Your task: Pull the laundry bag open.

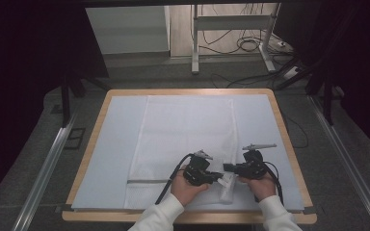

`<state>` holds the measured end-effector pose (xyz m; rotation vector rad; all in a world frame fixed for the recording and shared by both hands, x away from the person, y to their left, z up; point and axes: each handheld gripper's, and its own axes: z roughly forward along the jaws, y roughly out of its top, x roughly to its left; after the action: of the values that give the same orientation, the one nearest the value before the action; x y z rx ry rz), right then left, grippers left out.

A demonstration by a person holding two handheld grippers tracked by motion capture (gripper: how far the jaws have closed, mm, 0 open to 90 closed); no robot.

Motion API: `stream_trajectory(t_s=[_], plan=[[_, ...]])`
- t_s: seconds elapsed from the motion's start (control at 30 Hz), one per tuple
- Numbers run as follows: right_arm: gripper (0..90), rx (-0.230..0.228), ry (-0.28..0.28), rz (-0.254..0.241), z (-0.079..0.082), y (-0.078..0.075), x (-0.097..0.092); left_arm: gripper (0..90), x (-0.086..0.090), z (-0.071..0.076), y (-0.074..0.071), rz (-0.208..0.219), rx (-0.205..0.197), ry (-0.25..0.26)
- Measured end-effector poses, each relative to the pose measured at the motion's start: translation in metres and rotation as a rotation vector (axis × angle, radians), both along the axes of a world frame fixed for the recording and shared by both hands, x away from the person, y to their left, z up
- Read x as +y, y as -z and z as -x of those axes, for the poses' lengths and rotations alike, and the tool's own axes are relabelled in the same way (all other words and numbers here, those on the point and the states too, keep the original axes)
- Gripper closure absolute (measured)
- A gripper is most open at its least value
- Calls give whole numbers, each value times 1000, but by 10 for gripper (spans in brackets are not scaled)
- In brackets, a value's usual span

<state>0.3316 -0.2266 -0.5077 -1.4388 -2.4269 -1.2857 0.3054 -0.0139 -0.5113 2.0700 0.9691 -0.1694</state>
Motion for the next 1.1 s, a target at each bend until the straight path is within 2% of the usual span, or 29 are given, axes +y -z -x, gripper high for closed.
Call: stream_trajectory(t_s=[0.23,0.5,1.1], plan=[[882,0,-5,2,0,1,0,868,1,-1,1,12,10,-3],[882,-2,-7,6,0,0,-1,868,3,-2,2,0,7,-7],[882,3,-6,4,0,1,-1,868,7,-4,5,6,26,-8]])
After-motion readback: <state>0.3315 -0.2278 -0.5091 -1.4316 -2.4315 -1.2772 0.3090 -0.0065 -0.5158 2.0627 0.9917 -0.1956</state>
